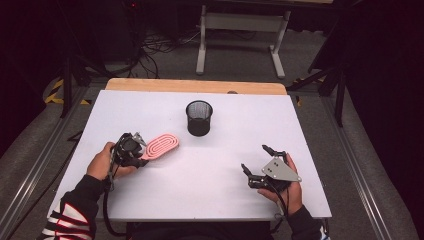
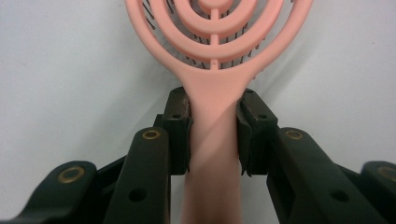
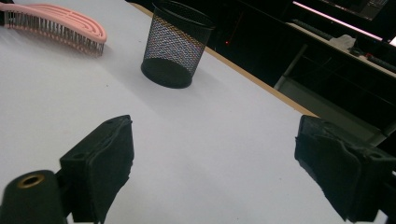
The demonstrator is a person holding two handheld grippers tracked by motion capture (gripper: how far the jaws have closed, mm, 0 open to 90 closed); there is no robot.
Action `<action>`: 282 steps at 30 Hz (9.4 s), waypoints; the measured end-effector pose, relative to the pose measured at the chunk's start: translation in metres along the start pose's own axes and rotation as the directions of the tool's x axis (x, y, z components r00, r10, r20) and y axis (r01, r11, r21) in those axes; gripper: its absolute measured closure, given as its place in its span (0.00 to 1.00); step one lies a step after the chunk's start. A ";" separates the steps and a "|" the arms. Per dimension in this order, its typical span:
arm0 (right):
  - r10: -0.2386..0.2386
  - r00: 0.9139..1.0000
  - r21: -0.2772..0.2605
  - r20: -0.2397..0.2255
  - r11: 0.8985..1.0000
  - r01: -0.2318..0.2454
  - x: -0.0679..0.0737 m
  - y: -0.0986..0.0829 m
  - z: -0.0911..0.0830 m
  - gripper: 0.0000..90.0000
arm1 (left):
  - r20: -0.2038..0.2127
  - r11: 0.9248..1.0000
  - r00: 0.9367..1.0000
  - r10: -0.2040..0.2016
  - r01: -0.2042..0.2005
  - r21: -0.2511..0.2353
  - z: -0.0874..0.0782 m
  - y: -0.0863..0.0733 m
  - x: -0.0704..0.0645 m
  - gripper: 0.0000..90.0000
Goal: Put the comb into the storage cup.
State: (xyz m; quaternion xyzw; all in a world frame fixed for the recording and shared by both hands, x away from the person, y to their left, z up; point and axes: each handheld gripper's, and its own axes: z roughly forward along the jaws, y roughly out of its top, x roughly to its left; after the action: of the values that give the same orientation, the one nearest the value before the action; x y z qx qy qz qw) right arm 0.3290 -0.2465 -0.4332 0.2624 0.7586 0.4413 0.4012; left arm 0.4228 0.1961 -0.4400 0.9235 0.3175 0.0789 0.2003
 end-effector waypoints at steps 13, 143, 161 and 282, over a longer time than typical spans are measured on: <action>0.007 1.000 -0.009 0.012 1.000 -0.007 -0.003 0.000 -0.002 0.14 | -0.060 0.997 0.998 -0.016 0.012 -0.074 -0.004 -0.008 -0.003 0.78; 0.384 0.819 -0.055 -0.426 0.893 -0.447 0.054 0.097 0.086 0.26 | -0.289 0.732 0.957 0.032 -0.219 -0.646 0.003 0.026 -0.138 0.78; 0.413 0.796 -0.160 -0.442 0.837 -0.523 0.052 0.093 0.061 0.68 | -0.287 0.724 0.956 0.057 -0.238 -0.648 0.018 0.045 -0.141 0.78; 0.325 0.924 -0.315 -0.204 0.871 -0.376 -0.044 0.174 0.123 0.71 | -0.102 0.713 0.993 0.051 -0.108 -0.693 -0.023 -0.083 -0.052 0.05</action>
State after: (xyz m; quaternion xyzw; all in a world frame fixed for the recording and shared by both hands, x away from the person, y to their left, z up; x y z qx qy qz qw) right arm 0.4635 -0.1407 -0.2985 0.2880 0.6348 0.6519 0.2985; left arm 0.3293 0.2309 -0.4546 0.7891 0.2317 0.2361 0.5176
